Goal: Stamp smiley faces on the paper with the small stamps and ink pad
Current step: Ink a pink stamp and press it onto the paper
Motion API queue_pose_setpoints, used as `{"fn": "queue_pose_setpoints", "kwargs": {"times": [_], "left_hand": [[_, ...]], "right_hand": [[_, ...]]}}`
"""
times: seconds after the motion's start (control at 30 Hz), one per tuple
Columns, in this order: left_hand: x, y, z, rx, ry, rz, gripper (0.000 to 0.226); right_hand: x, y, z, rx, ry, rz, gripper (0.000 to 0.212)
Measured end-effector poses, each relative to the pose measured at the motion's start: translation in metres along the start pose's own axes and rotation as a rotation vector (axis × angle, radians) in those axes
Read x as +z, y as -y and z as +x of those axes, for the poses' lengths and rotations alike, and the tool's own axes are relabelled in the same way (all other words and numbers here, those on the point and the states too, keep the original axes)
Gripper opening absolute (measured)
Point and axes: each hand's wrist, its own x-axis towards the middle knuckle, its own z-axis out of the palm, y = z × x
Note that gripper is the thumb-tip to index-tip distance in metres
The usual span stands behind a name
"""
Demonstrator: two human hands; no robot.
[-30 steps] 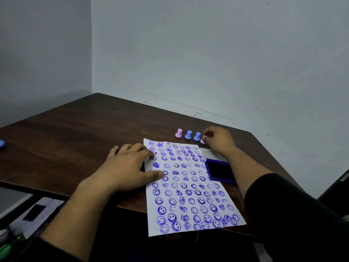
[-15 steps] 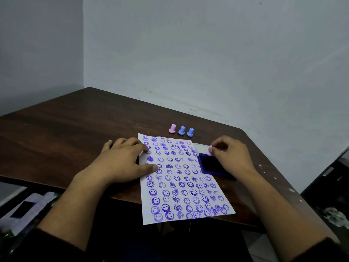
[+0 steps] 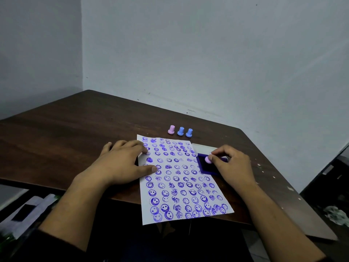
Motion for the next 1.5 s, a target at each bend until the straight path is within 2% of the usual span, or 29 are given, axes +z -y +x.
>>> {"fn": "queue_pose_setpoints", "kwargs": {"times": [0.43,0.7,1.17,1.33,1.5], "left_hand": [[-0.002,0.000,0.001,0.004,0.019,0.010,0.078],[-0.003,-0.002,0.001,-0.025,0.042,0.042,0.097],[-0.004,-0.001,0.003,-0.049,0.062,0.043,0.105],[-0.004,0.000,0.003,-0.051,0.068,0.051,0.109],[-0.003,0.000,0.003,-0.046,0.060,0.047,0.111]], "right_hand": [[0.004,0.001,0.005,0.033,0.076,-0.071,0.016],[0.004,0.003,0.003,0.028,0.057,-0.080,0.017],[0.001,0.012,-0.002,0.009,0.065,-0.104,0.020],[0.005,0.045,0.005,-0.044,0.021,0.033,0.018],[0.037,0.100,0.013,-0.083,0.169,0.301,0.020]]}}
